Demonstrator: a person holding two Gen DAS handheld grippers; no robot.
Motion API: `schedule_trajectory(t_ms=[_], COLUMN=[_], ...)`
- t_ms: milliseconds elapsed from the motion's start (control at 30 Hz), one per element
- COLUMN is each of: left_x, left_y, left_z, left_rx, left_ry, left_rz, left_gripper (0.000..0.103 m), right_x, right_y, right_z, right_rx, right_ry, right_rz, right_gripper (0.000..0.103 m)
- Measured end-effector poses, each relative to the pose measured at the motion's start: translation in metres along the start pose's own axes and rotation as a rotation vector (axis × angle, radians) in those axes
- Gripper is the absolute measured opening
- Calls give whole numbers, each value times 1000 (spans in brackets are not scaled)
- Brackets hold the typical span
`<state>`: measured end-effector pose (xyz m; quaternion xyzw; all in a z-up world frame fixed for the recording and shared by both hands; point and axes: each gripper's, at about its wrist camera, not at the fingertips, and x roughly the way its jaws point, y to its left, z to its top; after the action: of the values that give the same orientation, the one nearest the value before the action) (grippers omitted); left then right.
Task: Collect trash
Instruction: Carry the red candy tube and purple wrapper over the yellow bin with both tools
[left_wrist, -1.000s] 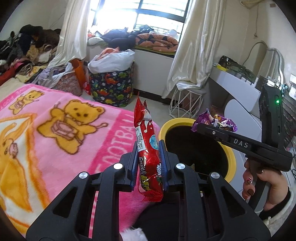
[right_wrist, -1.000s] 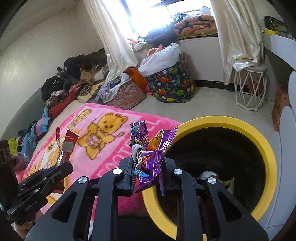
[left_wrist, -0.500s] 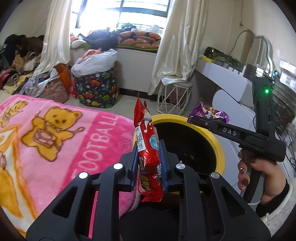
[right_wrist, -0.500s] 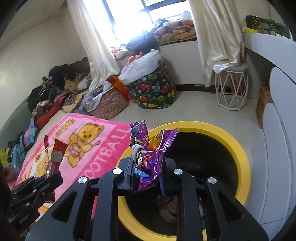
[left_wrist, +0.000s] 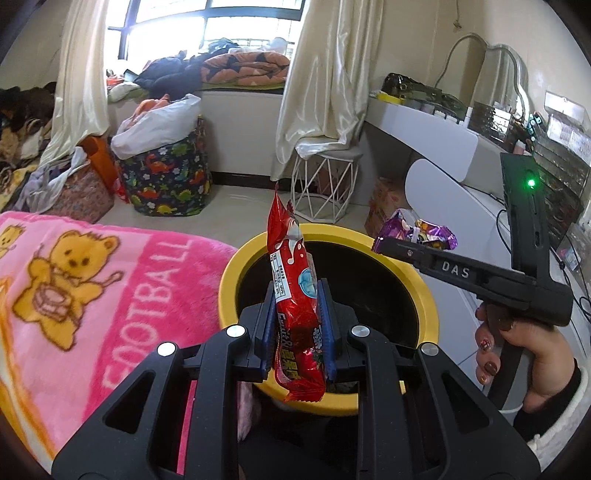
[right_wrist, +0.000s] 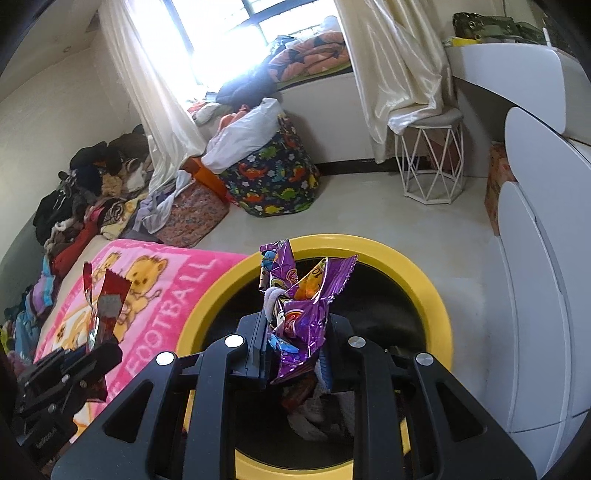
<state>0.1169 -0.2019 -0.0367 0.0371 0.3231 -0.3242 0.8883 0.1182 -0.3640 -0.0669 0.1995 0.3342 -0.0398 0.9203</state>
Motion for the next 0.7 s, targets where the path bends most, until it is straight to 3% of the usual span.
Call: schedule_trajectory(t_ms=[700], left_x=[79], left_y=[8], left_z=[7], left_rx=[-33], left_ry=[150], left_rz=[-29], left_gripper=[15], right_x=[11], right_y=[-3], right_z=[-15], right_rx=[-21], right_ry=[93], right_rz=[3], right_gripper=[21])
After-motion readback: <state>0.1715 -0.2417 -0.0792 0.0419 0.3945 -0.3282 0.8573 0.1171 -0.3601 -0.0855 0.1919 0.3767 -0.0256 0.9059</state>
